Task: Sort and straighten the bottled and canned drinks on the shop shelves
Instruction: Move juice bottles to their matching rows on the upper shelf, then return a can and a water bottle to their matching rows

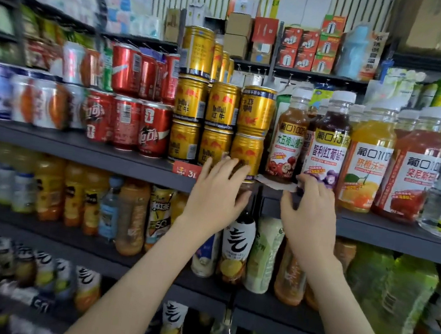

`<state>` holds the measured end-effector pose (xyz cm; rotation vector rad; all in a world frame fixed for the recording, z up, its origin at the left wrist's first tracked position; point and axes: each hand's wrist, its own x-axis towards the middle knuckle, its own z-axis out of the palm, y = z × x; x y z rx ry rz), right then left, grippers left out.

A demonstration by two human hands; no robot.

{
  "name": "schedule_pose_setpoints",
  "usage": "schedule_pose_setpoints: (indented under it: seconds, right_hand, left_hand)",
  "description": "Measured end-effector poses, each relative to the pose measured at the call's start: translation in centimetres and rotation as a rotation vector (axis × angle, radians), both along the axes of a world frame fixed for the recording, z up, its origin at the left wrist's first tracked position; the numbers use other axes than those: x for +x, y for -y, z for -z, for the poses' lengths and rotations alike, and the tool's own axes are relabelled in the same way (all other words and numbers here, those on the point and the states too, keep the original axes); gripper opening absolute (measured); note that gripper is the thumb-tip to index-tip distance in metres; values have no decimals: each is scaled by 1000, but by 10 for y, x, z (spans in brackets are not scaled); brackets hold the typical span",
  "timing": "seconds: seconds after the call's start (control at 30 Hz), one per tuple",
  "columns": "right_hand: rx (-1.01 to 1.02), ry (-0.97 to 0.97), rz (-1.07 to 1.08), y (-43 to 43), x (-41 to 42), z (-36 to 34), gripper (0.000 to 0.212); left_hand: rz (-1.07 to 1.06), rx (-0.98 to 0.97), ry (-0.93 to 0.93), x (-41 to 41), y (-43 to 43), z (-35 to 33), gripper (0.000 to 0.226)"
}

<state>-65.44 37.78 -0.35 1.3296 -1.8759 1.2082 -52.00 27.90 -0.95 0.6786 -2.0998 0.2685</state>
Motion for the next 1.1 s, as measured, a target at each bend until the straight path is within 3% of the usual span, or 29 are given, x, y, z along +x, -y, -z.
schedule_pose_setpoints:
  seconds: [0.23, 0.37, 0.53, 0.8, 1.1]
  right_hand:
    - [75, -4, -242, 2, 61, -1, 36]
    - [108, -51, -365, 0, 93, 6, 38]
    - [147, -14, -414, -7, 121, 14, 37]
    - [106, 29, -247, -31, 91, 4, 31]
    - [166, 39, 98, -155, -35, 5, 37]
  left_hand:
    - [-149, 88, 4, 76, -30, 2, 51]
    - [-252, 206, 112, 124, -48, 6, 66]
    - [-420, 281, 192, 165, -59, 7, 54]
    - [-229, 187, 267, 112, -60, 1, 53]
    - [175, 112, 292, -49, -139, -10, 55]
